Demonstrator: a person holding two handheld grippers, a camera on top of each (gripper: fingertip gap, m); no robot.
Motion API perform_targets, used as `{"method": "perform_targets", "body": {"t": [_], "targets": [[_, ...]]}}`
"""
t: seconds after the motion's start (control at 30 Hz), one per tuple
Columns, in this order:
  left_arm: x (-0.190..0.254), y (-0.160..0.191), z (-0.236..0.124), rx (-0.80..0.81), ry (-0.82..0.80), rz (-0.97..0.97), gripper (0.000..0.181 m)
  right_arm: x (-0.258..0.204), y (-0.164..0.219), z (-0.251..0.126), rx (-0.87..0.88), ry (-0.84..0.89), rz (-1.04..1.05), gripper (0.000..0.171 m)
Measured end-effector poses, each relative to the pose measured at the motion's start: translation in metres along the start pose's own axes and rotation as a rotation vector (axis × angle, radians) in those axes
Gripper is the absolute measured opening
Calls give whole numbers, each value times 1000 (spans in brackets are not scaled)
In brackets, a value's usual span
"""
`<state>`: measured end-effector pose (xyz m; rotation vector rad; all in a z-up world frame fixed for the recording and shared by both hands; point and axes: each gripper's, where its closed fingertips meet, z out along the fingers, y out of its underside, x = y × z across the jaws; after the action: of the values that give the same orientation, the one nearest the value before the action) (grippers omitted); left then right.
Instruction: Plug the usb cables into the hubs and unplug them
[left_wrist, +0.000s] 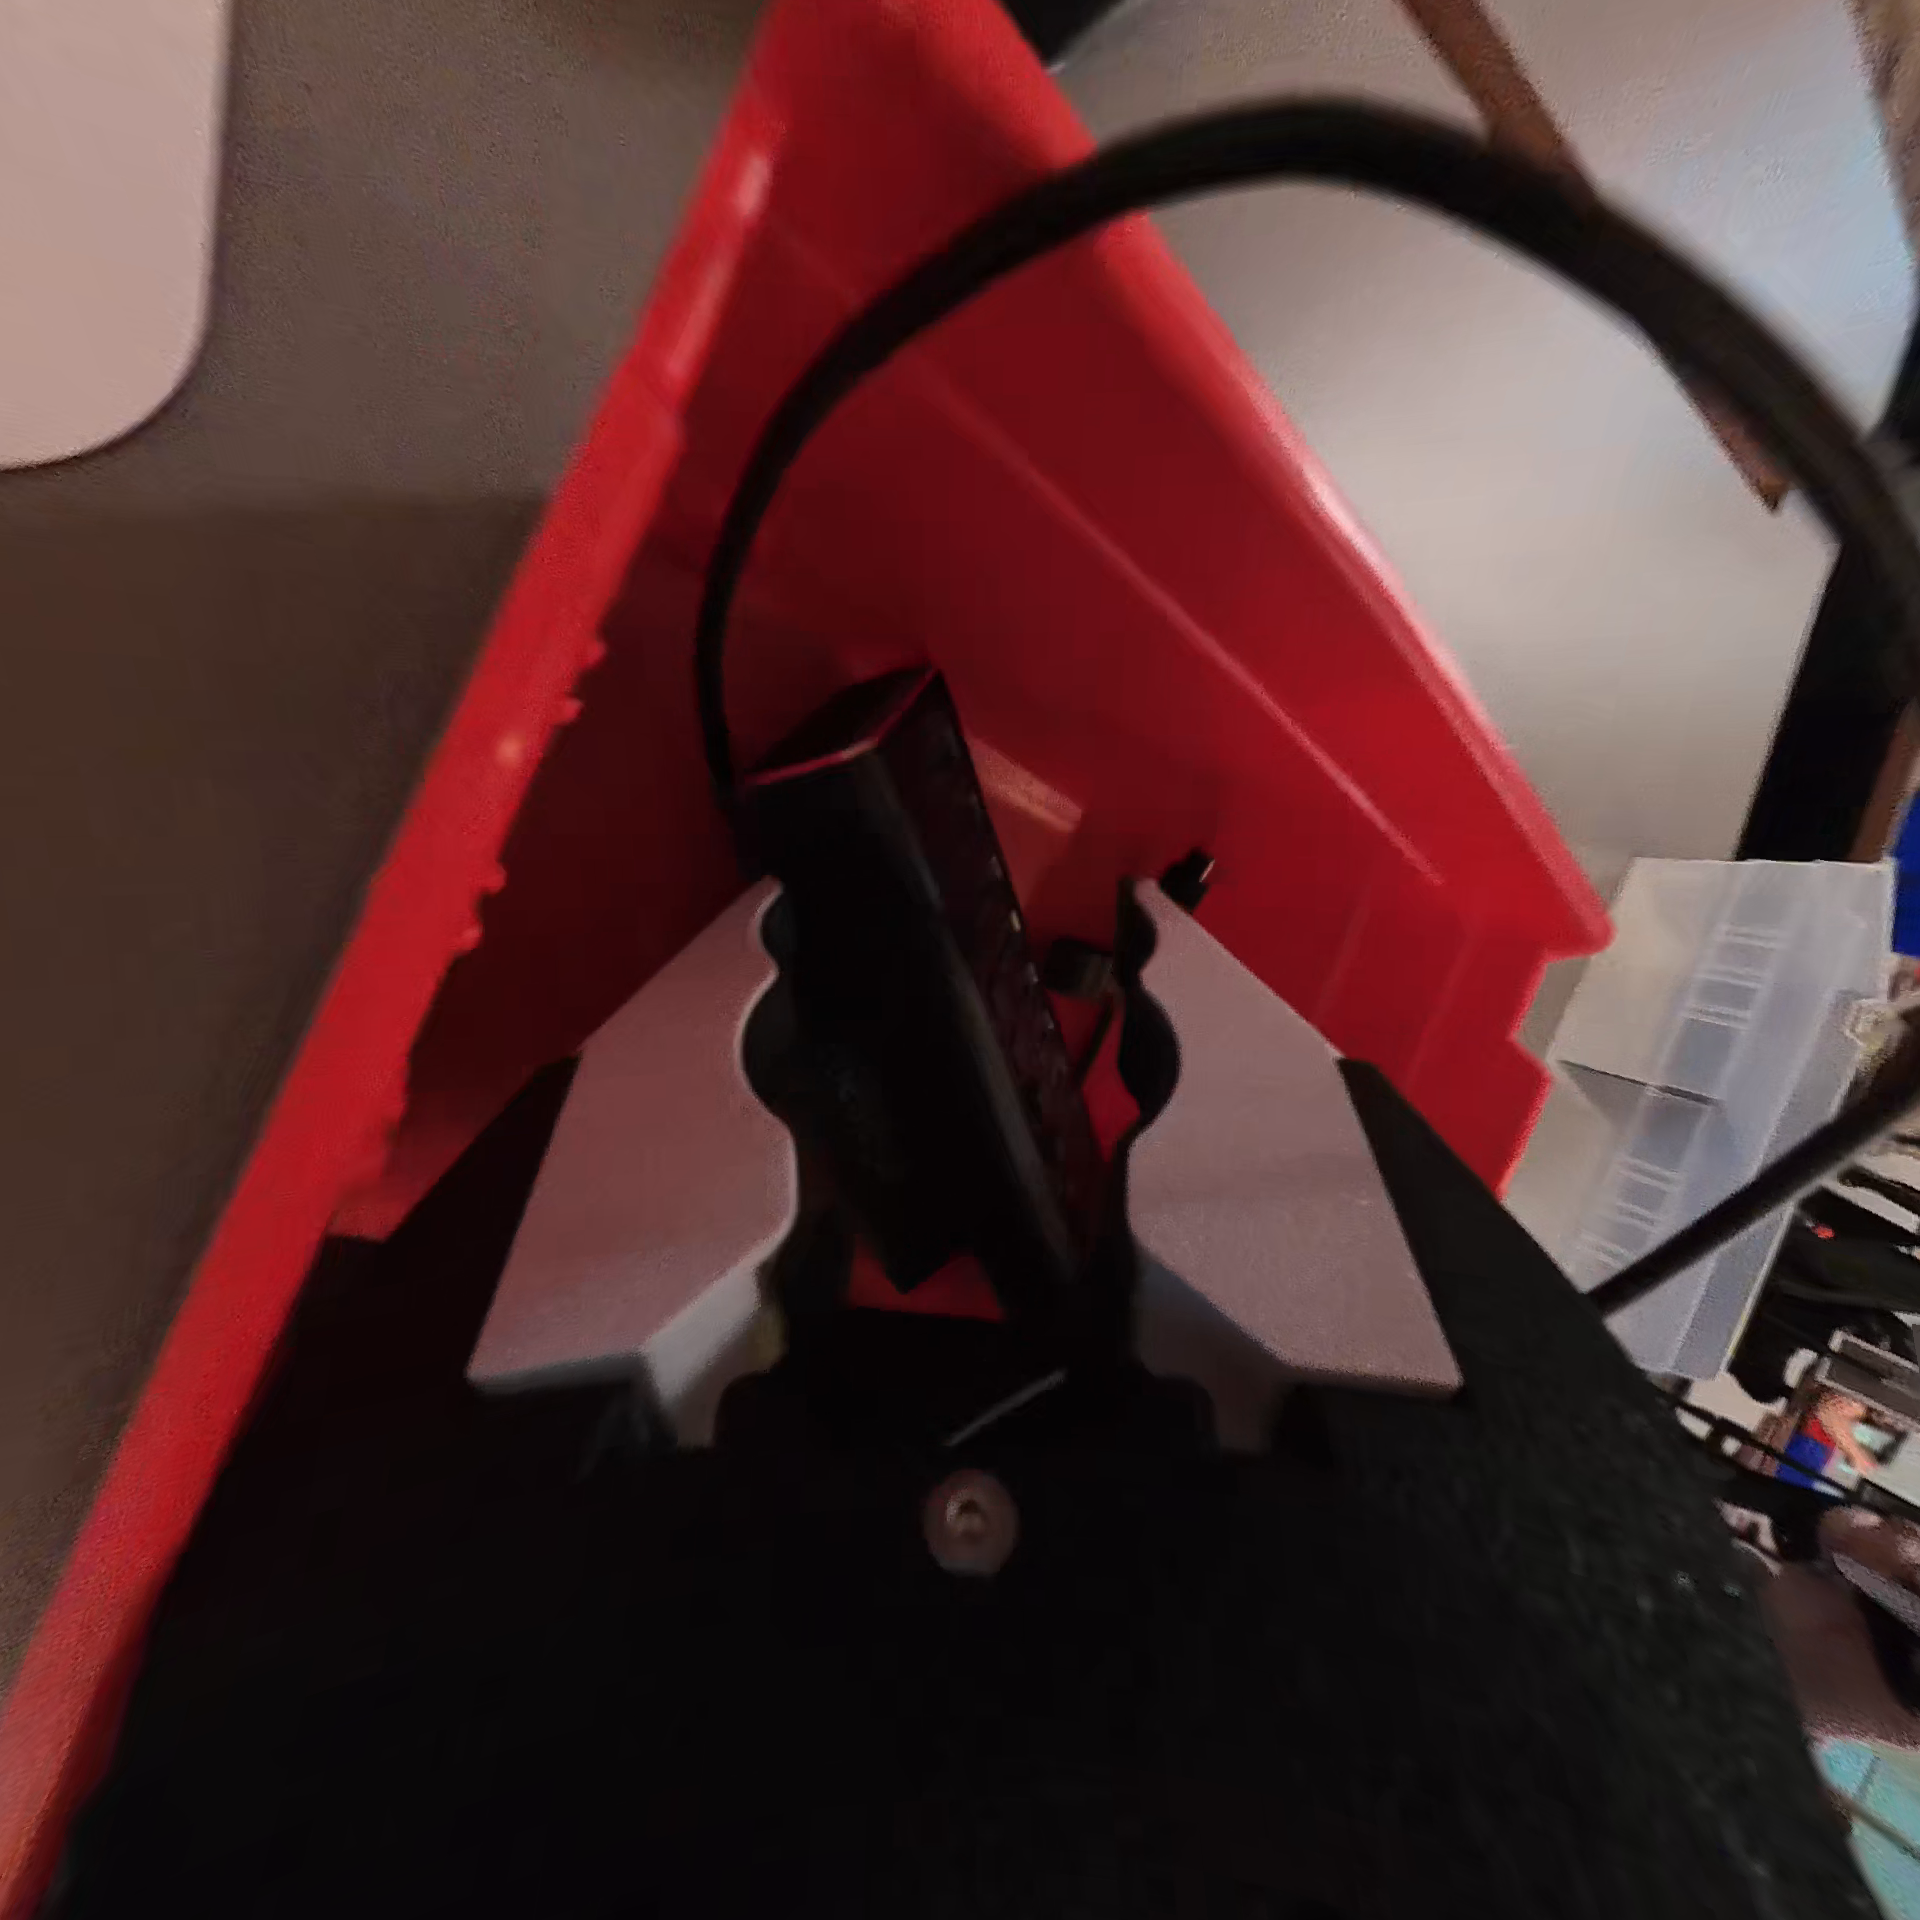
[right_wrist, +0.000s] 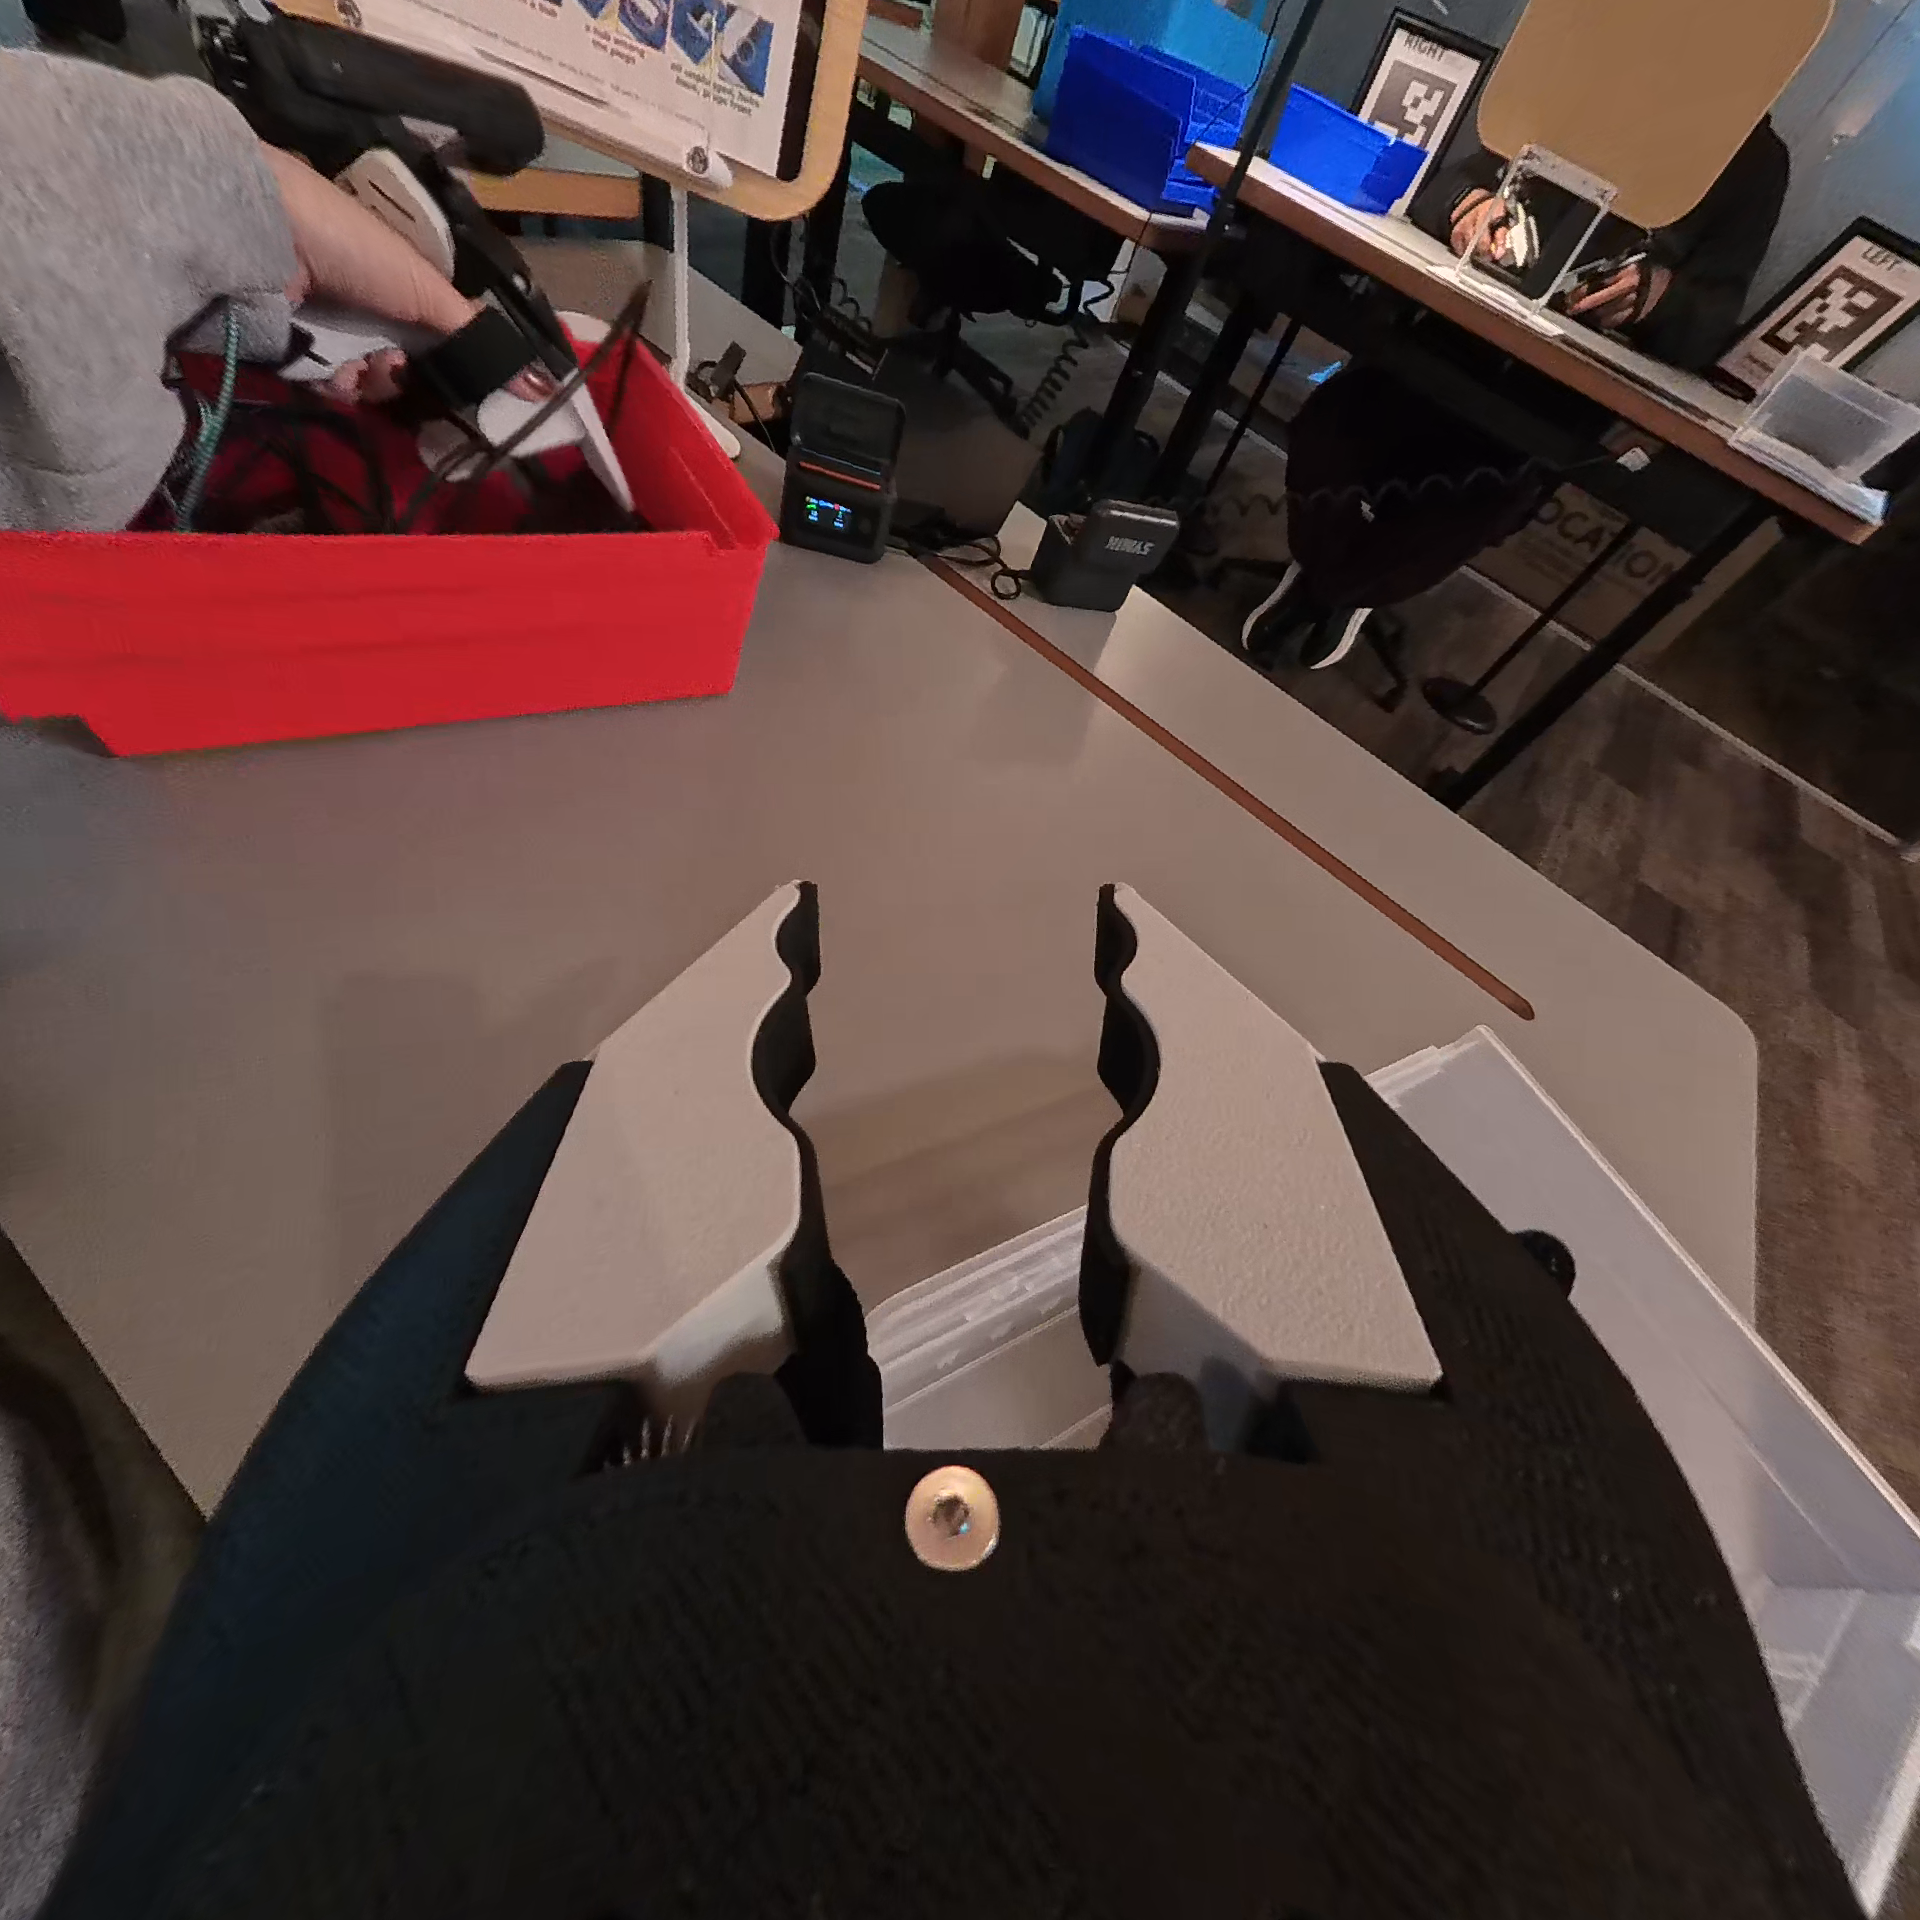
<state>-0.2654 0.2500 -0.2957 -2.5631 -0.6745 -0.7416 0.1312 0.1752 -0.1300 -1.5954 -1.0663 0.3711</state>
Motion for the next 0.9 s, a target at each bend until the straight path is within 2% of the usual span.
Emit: {"method": "perform_targets", "body": {"t": [0.1, 0.17, 0.27, 0.5, 0.7, 0.9], "targets": [[24, -2, 5, 0, 88, 44, 36, 2, 2, 0, -6, -1, 7, 53], [36, 4, 13, -50, 128, 62, 46, 4, 3, 0, -6, 3, 9, 52], [41, 13, 25, -114, 69, 115, 50, 4, 3, 0, 0, -1, 14, 52], [51, 29, 41, -219, -46, 252, 32, 3, 3, 2, -3, -7, 9, 52], [54, 52, 62, -365, -180, 404, 32, -1, 3, 4, -11, -14, -6, 51], [58, 48, 48, -357, -211, 448, 32, 4, 6, 0, -9, -8, -5, 51]]}}
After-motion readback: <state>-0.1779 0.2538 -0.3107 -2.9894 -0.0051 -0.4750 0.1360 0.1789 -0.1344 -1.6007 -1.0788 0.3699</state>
